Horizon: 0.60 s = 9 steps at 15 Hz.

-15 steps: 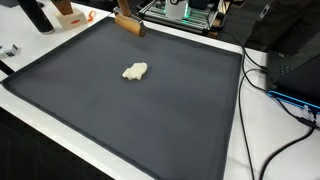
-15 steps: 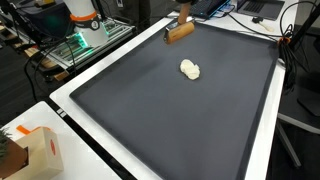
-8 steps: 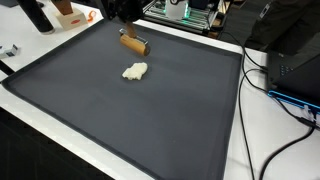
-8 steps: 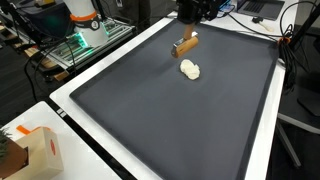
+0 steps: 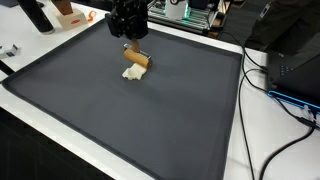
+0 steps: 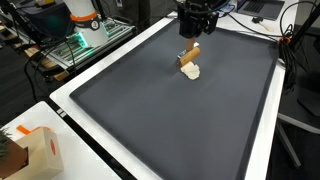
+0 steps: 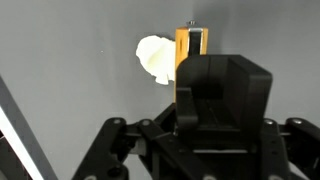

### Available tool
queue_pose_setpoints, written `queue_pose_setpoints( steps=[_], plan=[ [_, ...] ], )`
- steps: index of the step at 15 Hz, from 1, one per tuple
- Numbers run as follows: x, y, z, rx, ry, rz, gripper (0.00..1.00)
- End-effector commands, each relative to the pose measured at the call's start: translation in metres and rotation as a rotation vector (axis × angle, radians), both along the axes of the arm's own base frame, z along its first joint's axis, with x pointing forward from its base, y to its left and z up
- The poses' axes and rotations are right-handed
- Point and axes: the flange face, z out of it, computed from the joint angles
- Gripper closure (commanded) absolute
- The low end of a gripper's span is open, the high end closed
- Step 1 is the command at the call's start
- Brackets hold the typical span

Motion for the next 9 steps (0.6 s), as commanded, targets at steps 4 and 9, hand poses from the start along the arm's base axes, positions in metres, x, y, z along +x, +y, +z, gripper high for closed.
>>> queue_pose_setpoints(
  steps=[4,9],
  plan=[
    [-0.009,0.0,-0.017,0.001,-0.031,0.021,0.81],
    [-0.01,0.0,-0.026,0.005,-0.023,0.021,0.81]
  ],
)
